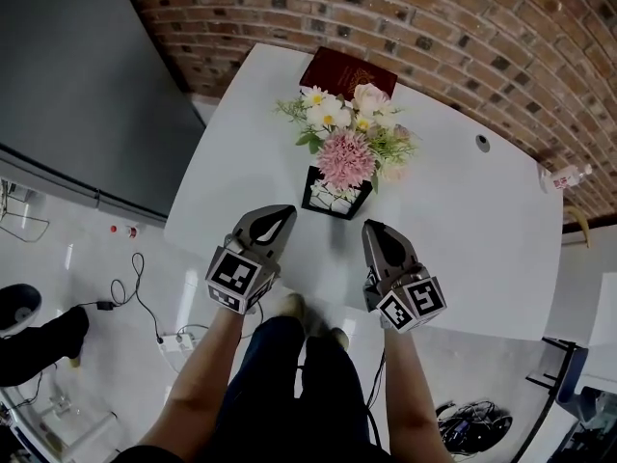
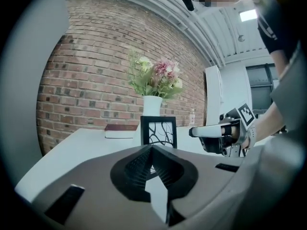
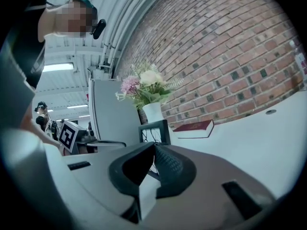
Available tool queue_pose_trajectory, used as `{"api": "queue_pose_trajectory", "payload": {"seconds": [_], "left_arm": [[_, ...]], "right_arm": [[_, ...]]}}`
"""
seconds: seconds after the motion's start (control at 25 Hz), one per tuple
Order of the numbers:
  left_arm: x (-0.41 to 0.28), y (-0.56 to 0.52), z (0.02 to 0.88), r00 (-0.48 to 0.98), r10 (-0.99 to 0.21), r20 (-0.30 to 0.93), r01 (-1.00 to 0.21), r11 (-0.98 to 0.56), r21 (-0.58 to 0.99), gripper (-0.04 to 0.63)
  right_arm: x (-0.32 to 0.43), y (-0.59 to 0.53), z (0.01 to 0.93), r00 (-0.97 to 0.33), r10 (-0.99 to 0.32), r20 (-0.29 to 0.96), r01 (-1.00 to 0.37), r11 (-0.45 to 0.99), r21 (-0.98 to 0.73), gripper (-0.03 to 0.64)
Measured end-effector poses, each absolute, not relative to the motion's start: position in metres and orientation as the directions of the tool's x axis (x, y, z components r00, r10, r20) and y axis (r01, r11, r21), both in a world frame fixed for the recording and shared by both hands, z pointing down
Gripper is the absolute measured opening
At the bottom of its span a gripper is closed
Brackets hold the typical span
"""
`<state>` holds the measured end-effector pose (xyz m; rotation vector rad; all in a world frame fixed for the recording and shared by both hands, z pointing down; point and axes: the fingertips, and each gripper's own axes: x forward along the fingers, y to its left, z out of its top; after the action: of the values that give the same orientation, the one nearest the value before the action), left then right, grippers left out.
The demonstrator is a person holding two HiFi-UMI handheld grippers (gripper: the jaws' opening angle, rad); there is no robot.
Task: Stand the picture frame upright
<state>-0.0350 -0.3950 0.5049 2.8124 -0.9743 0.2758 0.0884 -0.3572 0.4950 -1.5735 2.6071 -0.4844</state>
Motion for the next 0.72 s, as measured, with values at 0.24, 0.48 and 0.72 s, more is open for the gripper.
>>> {"api": "queue_pose_trajectory", "payload": {"seconds": [0.24,0.48,0.72], "left_arm": [[-0.033,-0.375,0.477,0.77,-0.608,0.192,-0.63,-0.772,0.081,0.0],[-0.037,-0.345,0.46,0.765,-0.627,0.148,-0.644,-0.748,0.158,0.0],[-0.04,-0.305,0.439,0.755,-0.645,0.117,-0.653,-0.724,0.224,0.0]], "right_arm": [[0.08,-0.34,0.48,-0.494,-0.858,0.141,-0.855,0.449,-0.261,0.005],[0.071,-0.31,0.46,-0.522,-0.841,0.143,-0.842,0.482,-0.244,0.005],[0.066,-0.276,0.436,-0.545,-0.828,0.132,-0.829,0.509,-0.231,0.005]]}}
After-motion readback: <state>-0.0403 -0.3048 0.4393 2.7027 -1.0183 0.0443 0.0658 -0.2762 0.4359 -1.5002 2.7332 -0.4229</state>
